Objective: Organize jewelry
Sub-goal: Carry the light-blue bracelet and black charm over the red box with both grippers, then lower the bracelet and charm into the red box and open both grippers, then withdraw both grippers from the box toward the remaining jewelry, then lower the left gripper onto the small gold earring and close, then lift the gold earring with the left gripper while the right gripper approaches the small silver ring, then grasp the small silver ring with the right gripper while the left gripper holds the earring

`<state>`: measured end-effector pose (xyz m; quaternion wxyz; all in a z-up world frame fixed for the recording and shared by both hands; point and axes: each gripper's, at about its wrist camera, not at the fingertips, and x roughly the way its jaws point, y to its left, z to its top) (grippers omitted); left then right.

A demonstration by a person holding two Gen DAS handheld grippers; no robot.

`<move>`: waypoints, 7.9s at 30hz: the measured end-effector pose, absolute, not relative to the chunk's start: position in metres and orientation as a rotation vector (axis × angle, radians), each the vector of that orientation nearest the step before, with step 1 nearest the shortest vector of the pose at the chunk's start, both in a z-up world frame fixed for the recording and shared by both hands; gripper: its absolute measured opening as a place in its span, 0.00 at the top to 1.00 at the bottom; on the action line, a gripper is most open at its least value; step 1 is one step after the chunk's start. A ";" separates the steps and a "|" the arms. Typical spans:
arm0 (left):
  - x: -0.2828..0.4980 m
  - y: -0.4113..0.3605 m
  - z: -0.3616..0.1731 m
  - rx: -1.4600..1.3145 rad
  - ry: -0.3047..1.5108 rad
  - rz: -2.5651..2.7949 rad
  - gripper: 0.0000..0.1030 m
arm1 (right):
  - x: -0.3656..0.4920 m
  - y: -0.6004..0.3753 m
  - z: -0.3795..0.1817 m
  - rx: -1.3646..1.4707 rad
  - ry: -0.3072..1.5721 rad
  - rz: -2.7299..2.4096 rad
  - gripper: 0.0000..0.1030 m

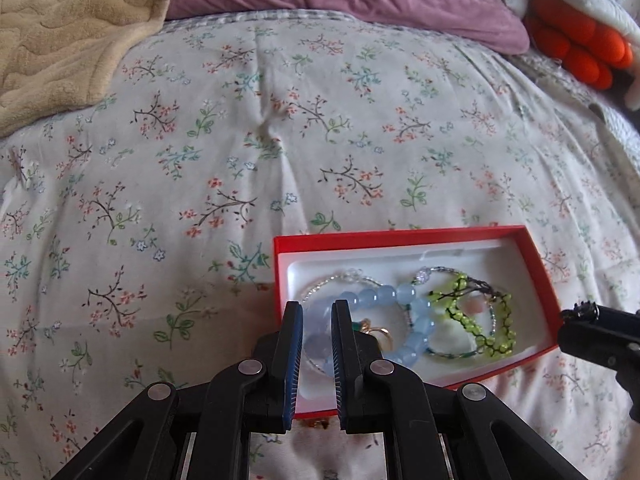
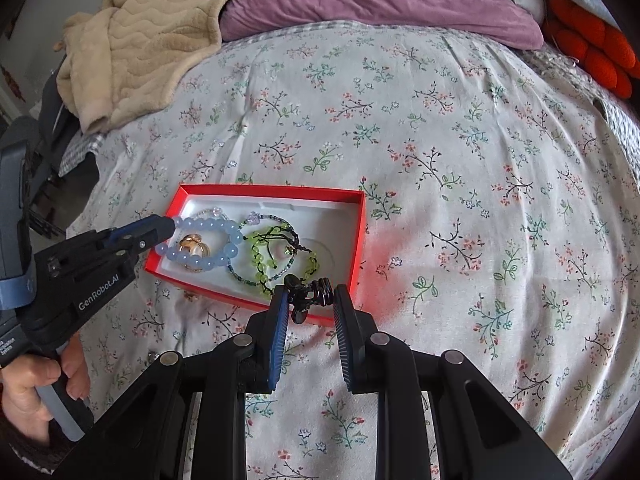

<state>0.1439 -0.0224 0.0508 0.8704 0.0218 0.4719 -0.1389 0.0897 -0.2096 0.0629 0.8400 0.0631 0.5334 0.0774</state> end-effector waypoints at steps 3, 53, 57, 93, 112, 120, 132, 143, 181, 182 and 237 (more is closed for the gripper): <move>0.141 -0.020 0.055 0.043 0.981 -0.302 0.76 | 0.094 -0.209 0.061 0.131 1.131 0.160 0.76; 0.048 0.030 0.032 0.111 1.055 -0.166 0.04 | 0.067 -0.211 0.074 0.068 1.114 0.103 0.37; 0.045 0.032 0.030 0.104 1.066 -0.164 0.03 | 0.048 -0.210 0.071 0.040 1.120 0.105 0.28; -0.003 0.037 -0.030 0.196 0.961 -0.244 0.00 | -0.035 -0.190 -0.028 -0.195 1.065 0.183 0.00; 0.000 0.027 -0.022 0.225 0.943 -0.348 0.07 | -0.031 -0.187 -0.026 -0.211 1.086 0.179 0.00; 0.011 0.024 -0.014 0.146 0.955 -0.379 0.42 | -0.025 -0.184 -0.023 -0.204 1.100 0.183 0.00; 0.018 0.019 -0.016 0.141 0.987 -0.405 0.76 | -0.019 -0.173 -0.020 -0.213 1.105 0.207 0.00; 0.026 0.017 -0.019 0.167 0.965 -0.383 0.73 | -0.017 -0.170 -0.020 -0.208 1.108 0.204 0.00; 0.018 0.038 -0.005 0.165 0.979 -0.341 0.83 | 0.016 -0.139 -0.019 -0.069 1.128 0.305 0.82; 0.018 0.040 -0.005 0.163 0.980 -0.338 0.83 | 0.016 -0.140 -0.019 -0.065 1.128 0.303 0.83; 0.016 0.053 -0.007 0.121 1.019 -0.340 0.83 | -0.007 -0.165 -0.022 -0.168 1.038 0.344 0.82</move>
